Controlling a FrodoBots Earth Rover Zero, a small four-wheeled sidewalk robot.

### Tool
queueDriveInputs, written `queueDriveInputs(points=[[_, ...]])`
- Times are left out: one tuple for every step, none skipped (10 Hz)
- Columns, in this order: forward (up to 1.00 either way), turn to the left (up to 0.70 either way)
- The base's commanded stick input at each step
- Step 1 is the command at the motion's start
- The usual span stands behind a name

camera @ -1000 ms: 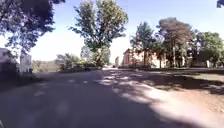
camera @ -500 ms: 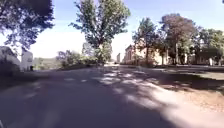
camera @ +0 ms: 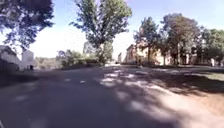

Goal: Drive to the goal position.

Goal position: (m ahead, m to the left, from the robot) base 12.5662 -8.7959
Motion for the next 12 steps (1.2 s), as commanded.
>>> queueDriveInputs(points=[[0.7, 0.0], [0.7, 0.0], [0.7, 0.0], [0.7, 0.0], [0.7, 0.0], [0.7, 0.0], [0.7, 0.0], [0.7, 0.0], [0.7, 0.0], [0.7, 0.0], [0.7, 0.0], [0.7, 0.0]])
